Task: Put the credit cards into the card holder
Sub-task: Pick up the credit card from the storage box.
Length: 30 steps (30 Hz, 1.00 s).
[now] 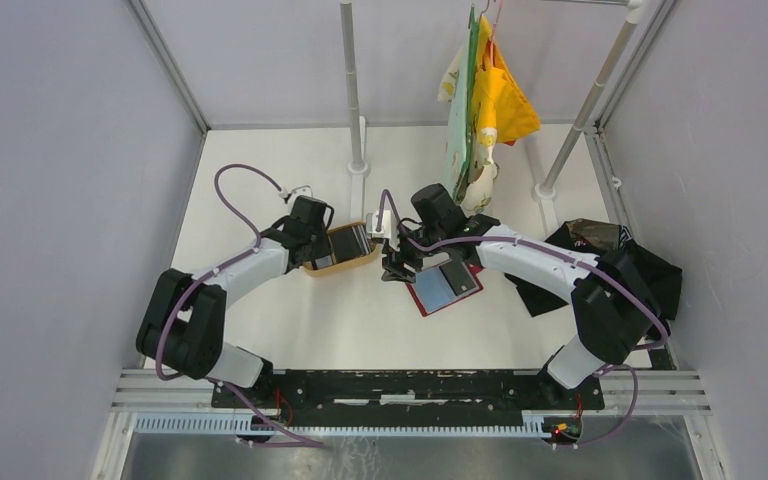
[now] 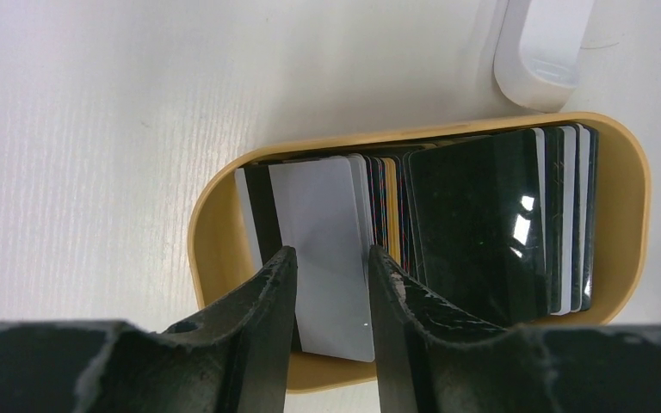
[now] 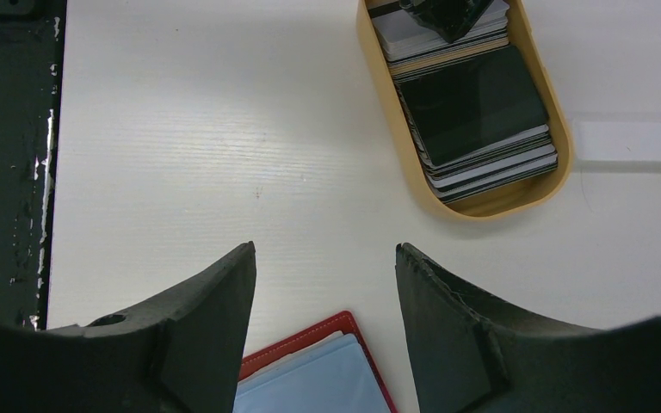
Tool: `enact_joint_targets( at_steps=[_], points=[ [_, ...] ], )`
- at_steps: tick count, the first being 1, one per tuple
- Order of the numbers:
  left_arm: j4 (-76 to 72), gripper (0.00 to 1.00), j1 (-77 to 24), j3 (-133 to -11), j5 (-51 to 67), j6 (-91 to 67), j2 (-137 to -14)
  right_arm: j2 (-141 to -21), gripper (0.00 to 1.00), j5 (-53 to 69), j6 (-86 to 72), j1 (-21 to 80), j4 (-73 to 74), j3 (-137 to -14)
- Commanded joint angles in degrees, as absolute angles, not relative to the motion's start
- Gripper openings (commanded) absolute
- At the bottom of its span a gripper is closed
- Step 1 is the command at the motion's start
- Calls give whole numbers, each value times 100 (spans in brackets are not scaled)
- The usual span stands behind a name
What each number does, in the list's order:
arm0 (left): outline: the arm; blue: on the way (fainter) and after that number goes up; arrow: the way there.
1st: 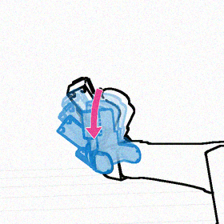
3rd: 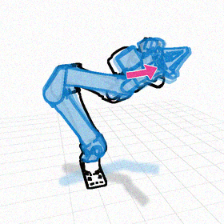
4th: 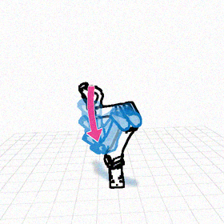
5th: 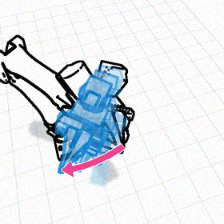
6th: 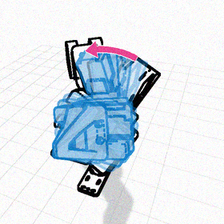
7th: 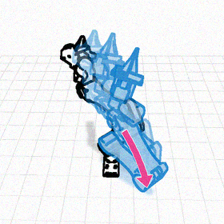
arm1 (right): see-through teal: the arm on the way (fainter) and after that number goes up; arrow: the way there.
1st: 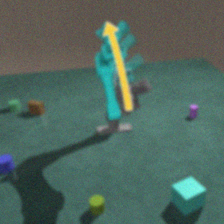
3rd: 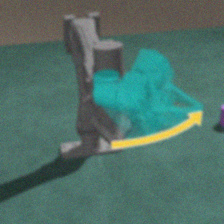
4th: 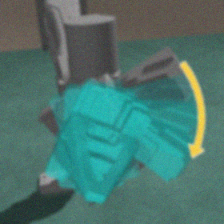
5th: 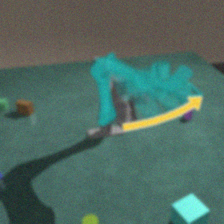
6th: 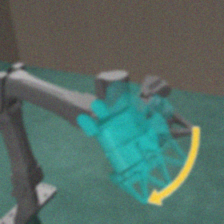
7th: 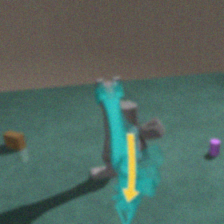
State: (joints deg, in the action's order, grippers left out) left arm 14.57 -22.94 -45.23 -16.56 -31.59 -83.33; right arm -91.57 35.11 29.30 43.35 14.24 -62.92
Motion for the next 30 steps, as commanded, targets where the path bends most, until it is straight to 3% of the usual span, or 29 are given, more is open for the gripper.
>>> enact_joint_targets(
  at_steps=[1,3,6,30],
  points=[
    [1352,43,-2248,-4743,-1570,-2865,-8440,-9130,66,3639,2856,4306,1318,-6337],
    [1370,41,-2237,-4755,-1581,-2880,-8457,-9139,66,3639,2854,4300,1318,-6329],
    [1406,29,-2231,-4739,-1683,-2944,-8438,-9143,66,3641,2856,4306,1326,-6331],
    [1110,27,-1791,-3831,-1733,-3330,-7256,-9150,66,3647,2865,4302,1381,-6337]
  ],
)
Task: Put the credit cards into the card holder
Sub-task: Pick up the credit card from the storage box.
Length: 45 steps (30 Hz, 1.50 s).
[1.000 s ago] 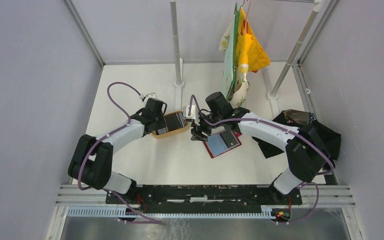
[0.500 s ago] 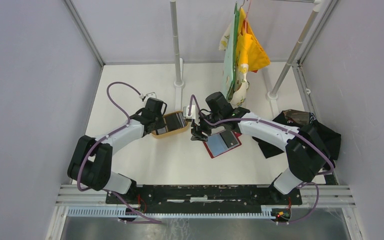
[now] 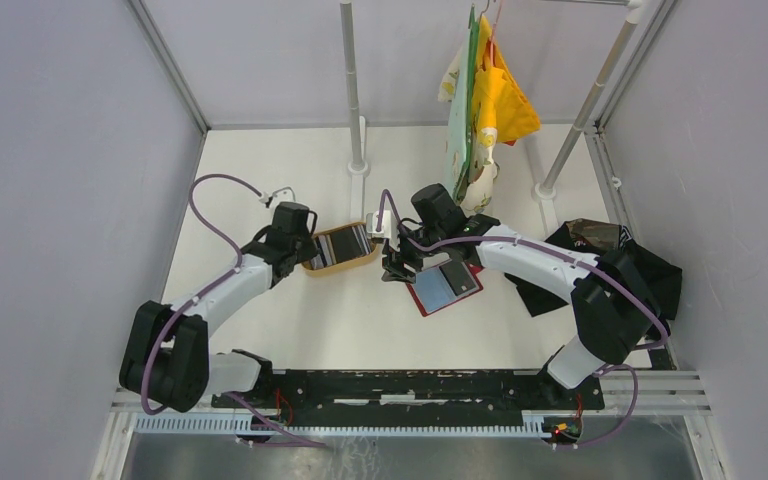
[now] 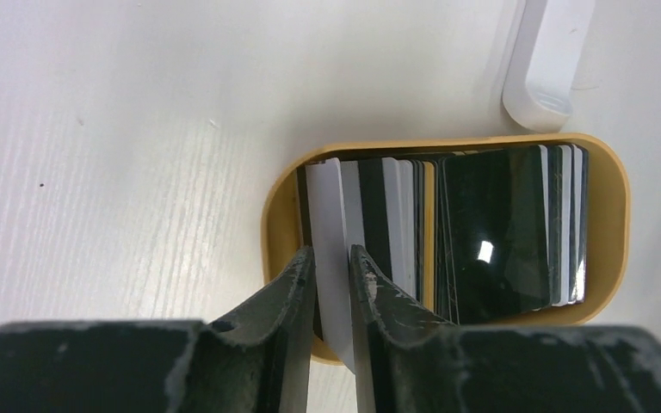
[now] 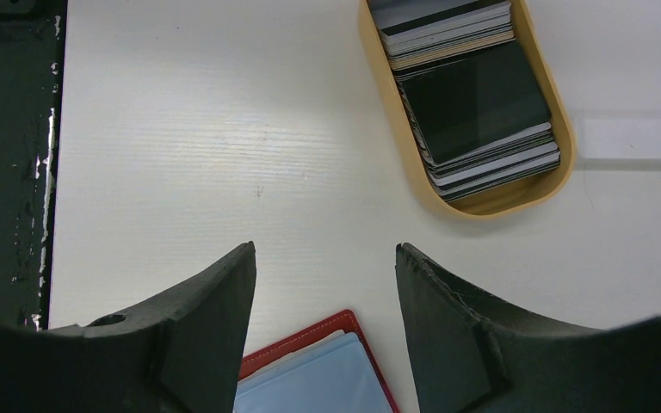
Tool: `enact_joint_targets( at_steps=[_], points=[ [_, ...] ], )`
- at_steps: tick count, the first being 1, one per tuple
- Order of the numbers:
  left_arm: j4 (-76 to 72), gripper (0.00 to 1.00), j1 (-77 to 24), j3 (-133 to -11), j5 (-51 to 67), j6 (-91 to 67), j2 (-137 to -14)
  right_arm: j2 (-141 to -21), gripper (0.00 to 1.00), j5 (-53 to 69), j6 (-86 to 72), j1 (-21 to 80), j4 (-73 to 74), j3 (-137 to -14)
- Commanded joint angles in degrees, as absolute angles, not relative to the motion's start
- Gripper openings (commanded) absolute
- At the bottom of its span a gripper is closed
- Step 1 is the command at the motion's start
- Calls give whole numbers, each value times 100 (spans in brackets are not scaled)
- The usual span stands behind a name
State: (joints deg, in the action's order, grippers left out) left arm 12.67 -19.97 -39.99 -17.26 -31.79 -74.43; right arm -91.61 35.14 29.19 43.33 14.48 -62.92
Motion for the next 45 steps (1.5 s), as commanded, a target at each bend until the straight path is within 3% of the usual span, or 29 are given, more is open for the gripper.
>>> enact_joint_targets(
  at_steps=[1,10,21,23,26,29,32,35,38,42,45],
  points=[
    [1104,27,-1759,-3801,-1725,-3356,-7219,-9151,66,3647,2865,4304,1379,-6343],
    [1057,23,-1610,-3625,-1690,-3464,-6976,-9159,66,3691,2856,4303,1400,-6342],
    [839,28,-1358,-3693,-906,-3527,-7253,-9148,66,3743,2865,4306,1397,-6321],
    [859,25,-1343,-3719,-926,-3545,-7262,-9154,66,3761,2865,4302,1397,-6321],
    [927,11,-1345,-3778,-1028,-3568,-7256,-9147,66,3770,2865,4304,1408,-6322],
    [1013,9,-1344,-3836,-1131,-3543,-7242,-9137,66,3779,2865,4307,1409,-6325],
    [1140,11,-1349,-3952,-1151,-3454,-7410,-9133,66,3788,2865,4307,1407,-6322],
    [1225,20,-1353,-4061,-1152,-3419,-7615,-9134,66,3797,2859,4302,1407,-6320],
    [1235,21,-1349,-4096,-1123,-3413,-7738,-9129,66,3814,2832,4303,1390,-6317],
    [1284,6,-1354,-4087,-1231,-3457,-7530,-9135,66,3866,2782,4306,1345,-6300],
    [1381,5,-1354,-4142,-1307,-3472,-7296,-9176,66,3893,2769,4307,1346,-6296]
  ],
)
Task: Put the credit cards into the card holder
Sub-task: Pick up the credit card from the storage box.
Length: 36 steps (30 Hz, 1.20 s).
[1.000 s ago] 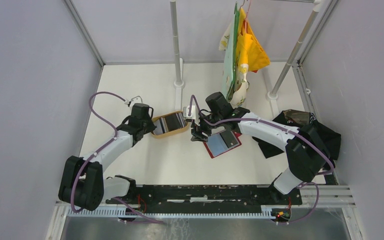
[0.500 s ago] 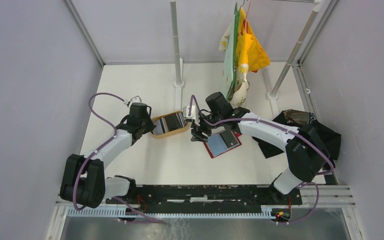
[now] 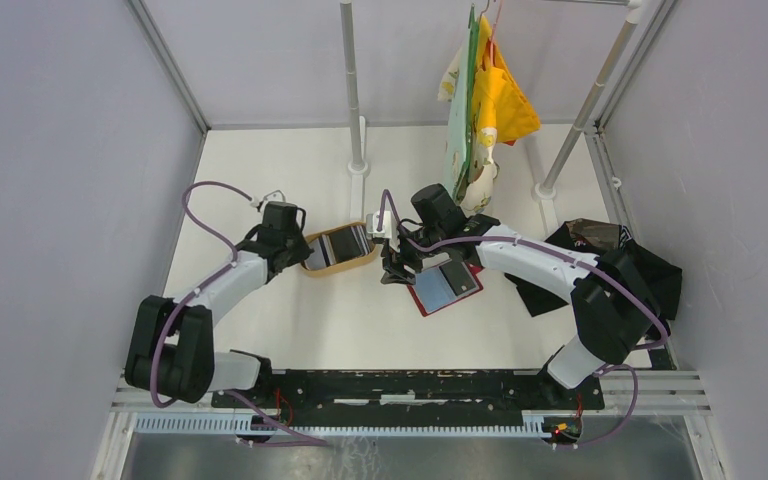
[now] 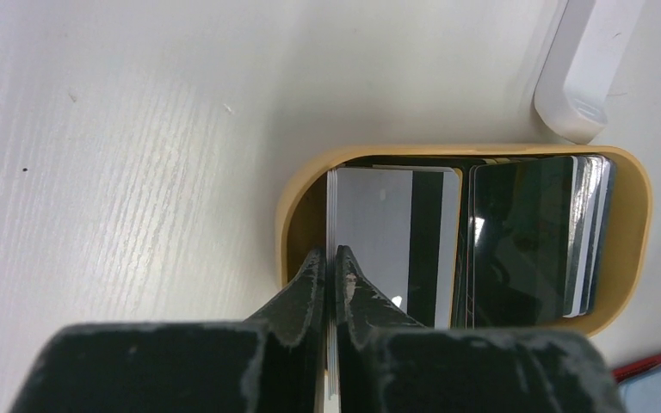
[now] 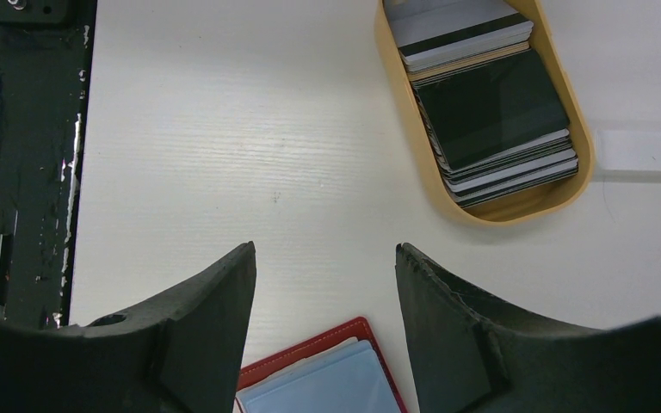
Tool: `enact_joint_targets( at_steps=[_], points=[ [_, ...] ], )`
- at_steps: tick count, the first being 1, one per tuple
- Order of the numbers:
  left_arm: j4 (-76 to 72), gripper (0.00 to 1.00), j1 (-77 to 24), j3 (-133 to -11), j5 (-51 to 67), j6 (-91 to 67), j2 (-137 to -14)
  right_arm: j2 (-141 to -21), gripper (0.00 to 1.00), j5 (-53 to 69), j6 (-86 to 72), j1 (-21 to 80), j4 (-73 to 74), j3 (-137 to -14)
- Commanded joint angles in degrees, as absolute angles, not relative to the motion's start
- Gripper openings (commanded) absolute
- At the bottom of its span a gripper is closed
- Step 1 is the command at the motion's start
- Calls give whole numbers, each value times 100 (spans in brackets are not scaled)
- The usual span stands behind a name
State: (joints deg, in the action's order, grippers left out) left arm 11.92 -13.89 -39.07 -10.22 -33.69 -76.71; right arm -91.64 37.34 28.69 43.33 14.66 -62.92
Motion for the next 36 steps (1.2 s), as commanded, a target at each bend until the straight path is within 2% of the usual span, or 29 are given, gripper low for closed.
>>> enact_joint_targets(
  at_steps=[1,12,18,28,36],
  points=[
    [1431,5,-1354,-4176,-1309,-3472,-7252,-9189,66,3909,2760,4307,1350,-6299],
    [1463,2,-1354,-4259,-1309,-3494,-6858,-9251,66,3957,2734,4305,1321,-6289],
    [762,2,-1357,-4024,-511,-3520,-6544,-9244,66,4084,2681,4306,1234,-6237],
    [-680,2,-1345,-3965,1017,-3991,-7481,-9205,66,4148,2671,4260,1187,-6188],
    [-1207,2,-1349,-3637,1269,-4460,-7724,-9198,66,4183,2671,4224,1189,-6184]
  ],
)
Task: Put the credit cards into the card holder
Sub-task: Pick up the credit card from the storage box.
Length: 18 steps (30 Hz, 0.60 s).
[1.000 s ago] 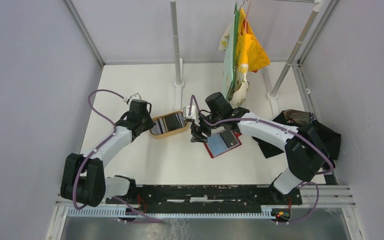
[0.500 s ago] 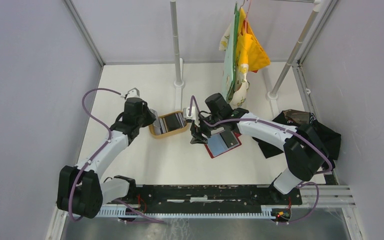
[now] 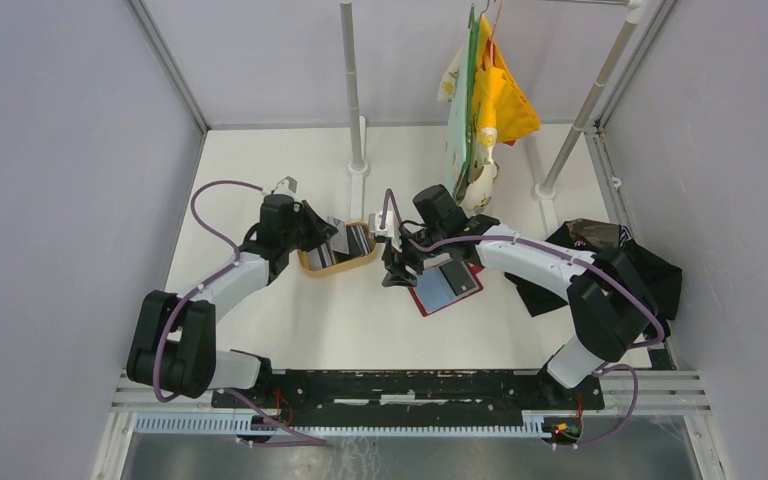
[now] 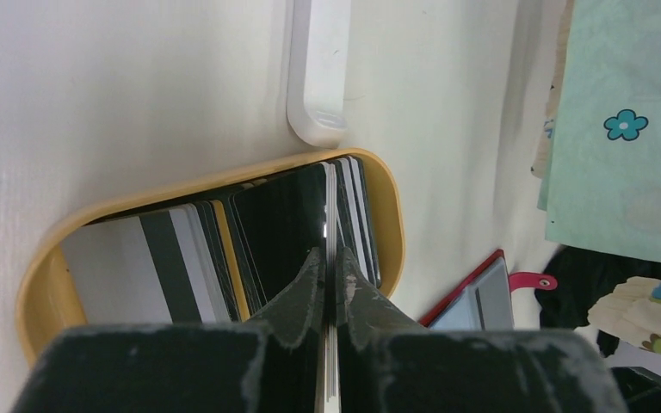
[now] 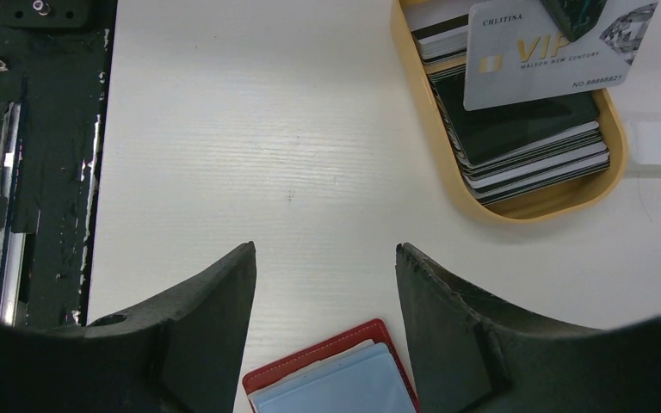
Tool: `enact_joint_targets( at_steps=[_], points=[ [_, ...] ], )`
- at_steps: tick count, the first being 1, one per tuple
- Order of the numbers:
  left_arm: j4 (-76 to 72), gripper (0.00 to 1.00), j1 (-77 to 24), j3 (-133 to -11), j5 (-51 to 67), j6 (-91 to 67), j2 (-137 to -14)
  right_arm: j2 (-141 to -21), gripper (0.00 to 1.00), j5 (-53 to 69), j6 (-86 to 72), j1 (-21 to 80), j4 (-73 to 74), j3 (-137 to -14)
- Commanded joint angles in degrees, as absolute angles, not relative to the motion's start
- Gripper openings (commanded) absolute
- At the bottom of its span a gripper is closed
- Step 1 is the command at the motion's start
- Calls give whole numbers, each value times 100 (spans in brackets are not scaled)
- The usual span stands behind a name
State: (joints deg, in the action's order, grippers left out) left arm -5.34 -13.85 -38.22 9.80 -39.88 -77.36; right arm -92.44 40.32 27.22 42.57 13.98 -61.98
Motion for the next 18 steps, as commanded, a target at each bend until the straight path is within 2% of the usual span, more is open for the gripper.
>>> enact_joint_targets(
  at_steps=[1,12,18],
  points=[
    [-1270,2,-1345,-3576,1298,-4529,-7716,-9204,66,4184,2672,4227,1199,-6180],
    [-1559,2,-1347,-3284,1196,-4798,-7834,-9229,66,4185,2663,4219,1203,-6171],
    [-1112,2,-1350,-3243,787,-4736,-7343,-9234,66,4192,2663,4217,1204,-6174]
  ],
)
